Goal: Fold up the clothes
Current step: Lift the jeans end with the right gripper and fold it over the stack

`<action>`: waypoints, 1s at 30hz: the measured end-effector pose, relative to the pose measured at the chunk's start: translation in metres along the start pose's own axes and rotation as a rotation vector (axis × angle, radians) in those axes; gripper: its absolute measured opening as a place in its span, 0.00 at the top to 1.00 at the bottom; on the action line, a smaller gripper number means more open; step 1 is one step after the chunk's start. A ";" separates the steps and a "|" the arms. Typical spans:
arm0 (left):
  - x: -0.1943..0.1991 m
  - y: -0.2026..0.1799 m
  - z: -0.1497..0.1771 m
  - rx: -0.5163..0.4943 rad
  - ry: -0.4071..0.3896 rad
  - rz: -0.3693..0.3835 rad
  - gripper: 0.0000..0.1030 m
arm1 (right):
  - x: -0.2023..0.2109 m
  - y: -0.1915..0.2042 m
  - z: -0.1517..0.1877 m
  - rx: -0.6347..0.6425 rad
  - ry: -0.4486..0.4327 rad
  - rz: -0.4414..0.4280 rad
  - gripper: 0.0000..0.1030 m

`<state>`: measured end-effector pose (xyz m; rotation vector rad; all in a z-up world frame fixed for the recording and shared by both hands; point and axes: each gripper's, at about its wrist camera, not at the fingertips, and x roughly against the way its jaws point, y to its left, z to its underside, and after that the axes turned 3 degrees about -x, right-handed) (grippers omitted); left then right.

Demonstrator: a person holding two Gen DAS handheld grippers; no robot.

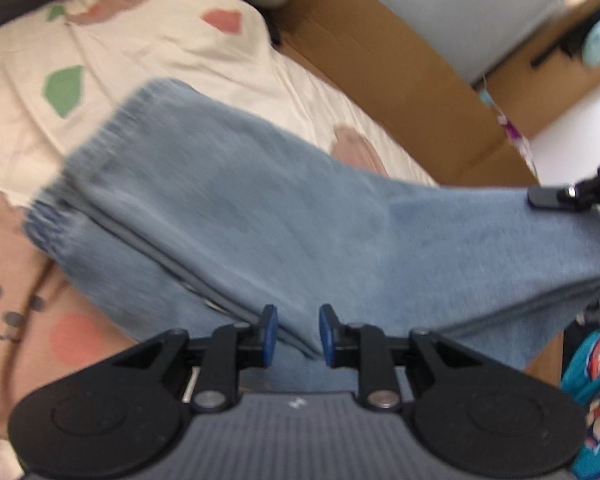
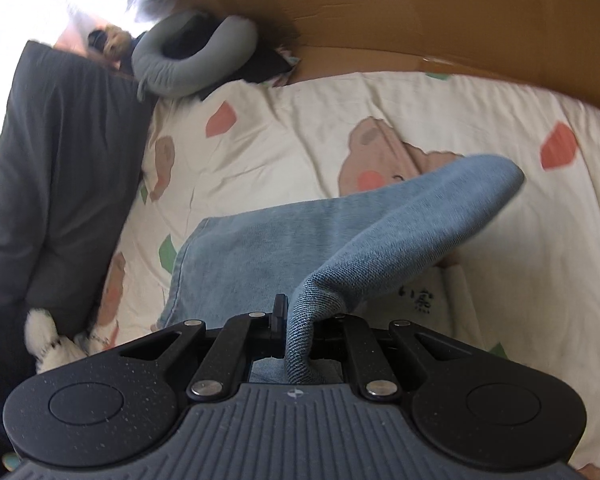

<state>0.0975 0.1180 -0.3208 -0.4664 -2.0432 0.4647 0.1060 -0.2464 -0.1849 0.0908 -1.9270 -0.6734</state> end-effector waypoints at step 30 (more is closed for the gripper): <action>0.058 0.085 0.000 0.253 -0.167 -0.047 0.77 | -0.121 0.192 -0.005 0.381 0.185 0.148 0.94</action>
